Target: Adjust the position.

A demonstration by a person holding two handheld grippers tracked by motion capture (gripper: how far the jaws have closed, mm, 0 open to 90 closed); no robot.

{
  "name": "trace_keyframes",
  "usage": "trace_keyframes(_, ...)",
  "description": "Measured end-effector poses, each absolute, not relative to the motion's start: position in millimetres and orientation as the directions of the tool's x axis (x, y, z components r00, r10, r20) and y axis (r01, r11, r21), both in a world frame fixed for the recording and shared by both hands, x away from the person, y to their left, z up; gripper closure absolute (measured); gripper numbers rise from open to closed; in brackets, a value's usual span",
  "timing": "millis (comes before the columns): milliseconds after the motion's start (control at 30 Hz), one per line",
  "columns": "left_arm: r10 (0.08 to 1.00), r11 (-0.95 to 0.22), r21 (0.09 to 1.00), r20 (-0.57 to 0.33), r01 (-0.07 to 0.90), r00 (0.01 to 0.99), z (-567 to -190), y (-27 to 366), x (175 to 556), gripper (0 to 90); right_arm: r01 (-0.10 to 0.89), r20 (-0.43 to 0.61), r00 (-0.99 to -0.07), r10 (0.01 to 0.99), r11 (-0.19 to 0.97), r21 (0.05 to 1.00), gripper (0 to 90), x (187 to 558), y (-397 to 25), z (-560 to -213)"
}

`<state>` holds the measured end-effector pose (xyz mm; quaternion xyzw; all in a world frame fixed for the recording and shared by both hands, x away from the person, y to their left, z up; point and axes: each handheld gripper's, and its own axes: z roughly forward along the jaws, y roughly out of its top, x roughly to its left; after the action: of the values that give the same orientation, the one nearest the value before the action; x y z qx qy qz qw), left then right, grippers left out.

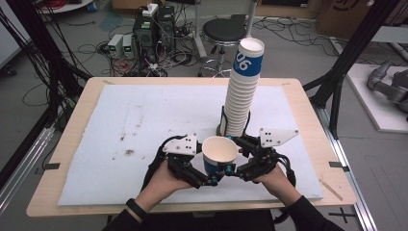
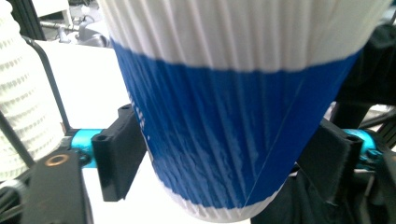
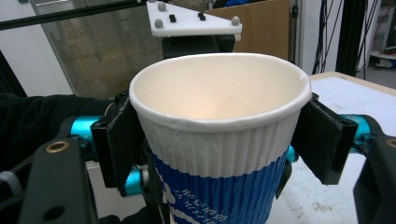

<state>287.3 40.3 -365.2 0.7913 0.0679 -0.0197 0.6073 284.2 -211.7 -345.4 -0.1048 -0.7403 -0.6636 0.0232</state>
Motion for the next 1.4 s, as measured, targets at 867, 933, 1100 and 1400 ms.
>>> trace_keyframes(867,0.082,-0.192,0.973,-0.113,0.127,0.990,-359.4,44.8,285.2,25.2,0.170,0.156,-0.981,0.117,0.121,0.978,20.9,281.7,-206.5,-349.3)
trace_keyframes(933,0.083,-0.191,0.974,-0.111,0.125,0.990,-359.1,46.6,286.0,25.1,0.176,0.163,-0.981,0.107,0.121,0.977,19.0,282.6,-208.1,-348.7)
trace_keyframes(1100,0.101,-0.180,0.976,-0.105,0.122,0.989,-356.4,53.8,288.3,25.2,0.183,0.168,-0.979,0.118,0.130,0.975,19.0,284.3,-214.2,-347.8)
trace_keyframes(1400,0.132,-0.151,0.982,-0.095,0.115,0.987,-350.3,65.8,290.1,25.2,0.163,0.144,-0.981,0.129,0.146,0.976,19.0,286.7,-221.3,-348.4)
